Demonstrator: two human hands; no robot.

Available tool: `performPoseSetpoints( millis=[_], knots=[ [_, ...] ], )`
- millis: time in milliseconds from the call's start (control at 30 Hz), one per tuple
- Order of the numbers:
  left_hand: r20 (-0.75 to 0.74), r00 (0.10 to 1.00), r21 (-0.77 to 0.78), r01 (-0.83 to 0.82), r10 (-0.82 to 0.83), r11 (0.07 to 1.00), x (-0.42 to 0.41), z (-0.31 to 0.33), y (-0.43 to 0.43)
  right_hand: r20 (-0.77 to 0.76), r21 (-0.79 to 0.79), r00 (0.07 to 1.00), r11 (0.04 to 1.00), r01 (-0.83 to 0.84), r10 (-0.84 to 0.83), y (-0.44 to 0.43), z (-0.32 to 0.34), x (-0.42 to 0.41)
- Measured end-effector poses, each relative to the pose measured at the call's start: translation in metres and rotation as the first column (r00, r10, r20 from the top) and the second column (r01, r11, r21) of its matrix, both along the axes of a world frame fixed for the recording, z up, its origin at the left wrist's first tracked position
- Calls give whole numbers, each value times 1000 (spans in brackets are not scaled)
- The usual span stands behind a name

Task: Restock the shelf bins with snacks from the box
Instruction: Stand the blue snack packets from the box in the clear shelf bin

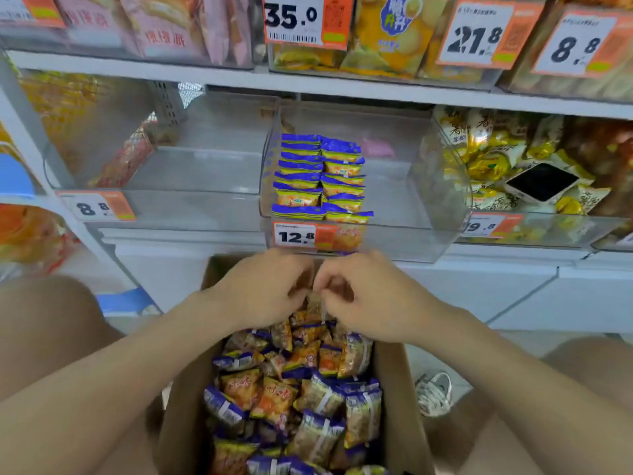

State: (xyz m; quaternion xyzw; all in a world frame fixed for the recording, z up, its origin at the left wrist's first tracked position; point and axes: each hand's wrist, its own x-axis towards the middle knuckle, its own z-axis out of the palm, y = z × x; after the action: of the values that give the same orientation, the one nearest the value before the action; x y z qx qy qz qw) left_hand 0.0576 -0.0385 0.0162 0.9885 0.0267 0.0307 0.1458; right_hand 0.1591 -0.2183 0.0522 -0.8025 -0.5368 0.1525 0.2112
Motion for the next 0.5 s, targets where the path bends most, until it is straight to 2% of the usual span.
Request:
performPoseSetpoints(
  millis=[33,100,167,233,333,400,467,500],
  knots=[
    [-135,990,12,43,-41,999,-4,-12,-4,23,-89,996,993,-81,83,0,-14,-9],
    [-394,916,63,113,-79,992,-9,-35,-12,67,-266,976,946,-184,208,2,-45,-24],
    [-579,810,100,189,-98,977,-12,-55,-17,131,-447,954,875,-186,270,2,-75,-32],
    [-732,674,79,222,-95,972,-15,-67,-20,187,-563,931,810,-161,315,0,-101,-37],
    [-845,519,16,260,-125,966,-20,-73,-19,171,-665,914,728,-168,368,-1,-123,-38],
    [-888,435,36,383,-146,923,-27,-80,-18,161,-697,905,695,-178,394,1,-129,-37],
    [-917,374,78,508,-139,858,-36,-94,-16,152,-698,893,686,-206,423,5,-129,-37],
    [-918,372,87,521,-135,849,-40,-101,-15,139,-689,889,687,-229,436,8,-128,-37]
  ],
)
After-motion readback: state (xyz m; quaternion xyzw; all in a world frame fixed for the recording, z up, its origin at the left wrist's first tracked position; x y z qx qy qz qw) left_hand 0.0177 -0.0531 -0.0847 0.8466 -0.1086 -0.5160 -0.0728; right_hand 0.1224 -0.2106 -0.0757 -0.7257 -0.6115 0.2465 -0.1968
